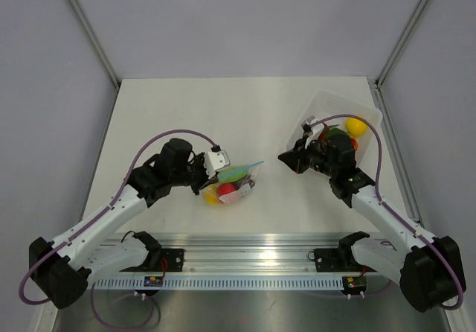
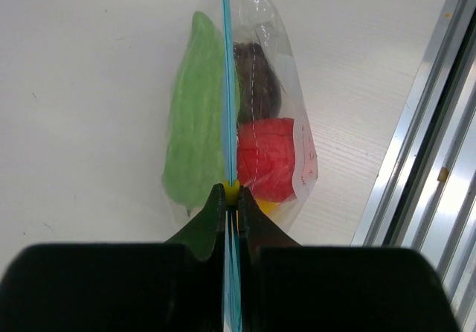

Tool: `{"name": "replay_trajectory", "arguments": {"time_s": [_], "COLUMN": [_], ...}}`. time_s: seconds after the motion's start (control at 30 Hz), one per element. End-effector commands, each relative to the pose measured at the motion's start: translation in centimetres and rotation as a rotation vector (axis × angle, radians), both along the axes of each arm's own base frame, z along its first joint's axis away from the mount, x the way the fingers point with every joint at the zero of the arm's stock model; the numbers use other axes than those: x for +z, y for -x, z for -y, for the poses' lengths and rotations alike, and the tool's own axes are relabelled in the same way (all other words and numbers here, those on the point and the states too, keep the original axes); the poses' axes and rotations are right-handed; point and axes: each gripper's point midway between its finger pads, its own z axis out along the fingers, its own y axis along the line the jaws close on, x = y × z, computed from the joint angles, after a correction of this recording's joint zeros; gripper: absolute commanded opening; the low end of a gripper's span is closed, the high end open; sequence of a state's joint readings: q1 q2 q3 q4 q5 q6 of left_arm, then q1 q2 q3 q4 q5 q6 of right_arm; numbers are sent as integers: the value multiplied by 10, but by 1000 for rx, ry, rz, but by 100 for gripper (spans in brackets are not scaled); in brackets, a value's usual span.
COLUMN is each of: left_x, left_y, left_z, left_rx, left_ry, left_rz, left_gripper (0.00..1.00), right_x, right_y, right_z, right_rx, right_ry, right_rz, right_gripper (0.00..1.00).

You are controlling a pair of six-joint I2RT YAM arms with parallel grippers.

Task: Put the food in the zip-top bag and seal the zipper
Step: Zip the zipper food storage bag at the center of the board.

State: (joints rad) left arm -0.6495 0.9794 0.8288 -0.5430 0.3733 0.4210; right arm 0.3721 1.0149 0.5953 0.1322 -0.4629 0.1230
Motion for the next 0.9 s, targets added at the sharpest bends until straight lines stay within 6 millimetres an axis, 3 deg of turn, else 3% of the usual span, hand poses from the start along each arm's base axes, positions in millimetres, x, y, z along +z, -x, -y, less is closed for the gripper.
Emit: {"name": "replay_trajectory", "arguments": {"time_s": [0.0, 0.13, 0.3, 0.57, 0.87], "left_x": [9, 4, 7, 7, 7], "left_y": [-8, -8, -9, -8, -6], "left_z": [7, 8, 9, 12, 14], "left_rx": [4, -4, -7, -27, -47], "left_ry": [41, 34, 38, 37, 35], "left_rz": [30, 17, 28, 20, 4], "left_gripper": [0, 0, 0, 0, 0], "right_x": [20, 12, -2, -18, -12], "right_y": [13, 23, 28, 18, 2], "right_z": [-21, -28, -37, -58, -71], "right_rx": [184, 255, 308, 349, 342], "right_ry": [-24, 13, 46, 58, 35], "right_rz": [61, 56, 43, 31, 67], "right_gripper": [36, 60, 62, 63, 64]}}
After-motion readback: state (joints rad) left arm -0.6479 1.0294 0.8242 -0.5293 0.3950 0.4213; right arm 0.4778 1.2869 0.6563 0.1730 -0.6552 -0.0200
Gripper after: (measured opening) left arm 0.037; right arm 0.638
